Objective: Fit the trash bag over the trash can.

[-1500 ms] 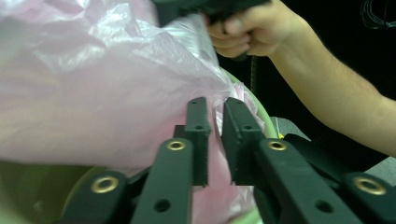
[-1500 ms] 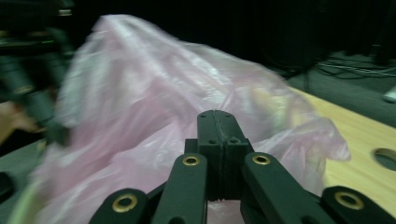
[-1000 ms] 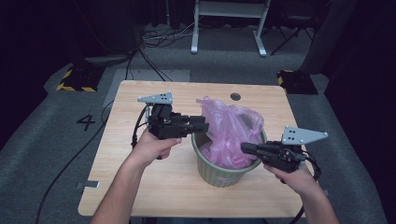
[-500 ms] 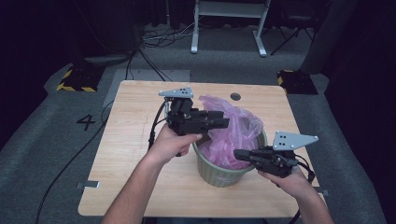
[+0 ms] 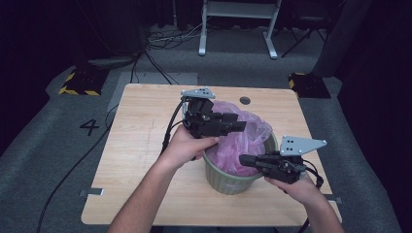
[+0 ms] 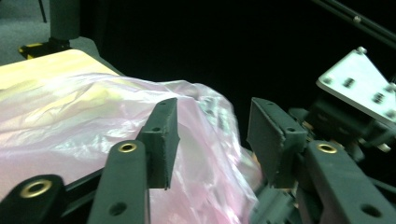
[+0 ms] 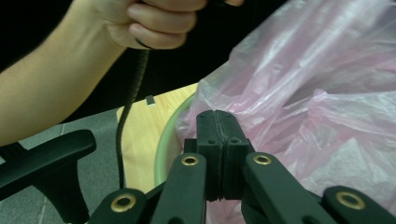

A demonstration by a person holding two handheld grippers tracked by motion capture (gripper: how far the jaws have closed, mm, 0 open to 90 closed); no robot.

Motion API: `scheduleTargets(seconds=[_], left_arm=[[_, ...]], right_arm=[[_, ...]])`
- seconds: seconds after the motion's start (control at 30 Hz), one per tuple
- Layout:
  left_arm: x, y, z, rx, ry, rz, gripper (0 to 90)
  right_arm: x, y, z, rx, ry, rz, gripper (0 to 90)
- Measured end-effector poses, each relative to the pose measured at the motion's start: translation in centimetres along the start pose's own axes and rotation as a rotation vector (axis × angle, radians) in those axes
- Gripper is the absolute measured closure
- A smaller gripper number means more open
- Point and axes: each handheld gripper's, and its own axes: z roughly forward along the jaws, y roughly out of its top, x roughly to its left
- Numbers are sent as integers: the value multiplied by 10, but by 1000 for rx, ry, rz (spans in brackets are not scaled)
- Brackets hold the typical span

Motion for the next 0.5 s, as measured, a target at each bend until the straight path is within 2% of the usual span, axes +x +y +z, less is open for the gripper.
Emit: scheduleTargets(seconds=[0.03,0.17,0.3,0.33,0.4,0.47,0.5], left_arm=[[1,0,1,4,16,1,554],[4,-3,3,20,15,12,578],[5,-4,4,26,13,33,637],[5,-4,4,22,20,35,683],[2,-5,7,17,84,60,721],[0,-6,7,16,100,71,742],[-4,-7,9,19,122,90,793]], right_arm=[[1,0,0,-3,3,-4,891],[0,2,-2,-23,10,-6,887],[-1,0,-3,-30,14,-2,887],[-1,0,-2,-29,14,-2,886],[0,0,-2,-27,5,-6,886],[0,0,-2,-27,6,-4,886],[0,1,-2,-25,-1,-9,886]])
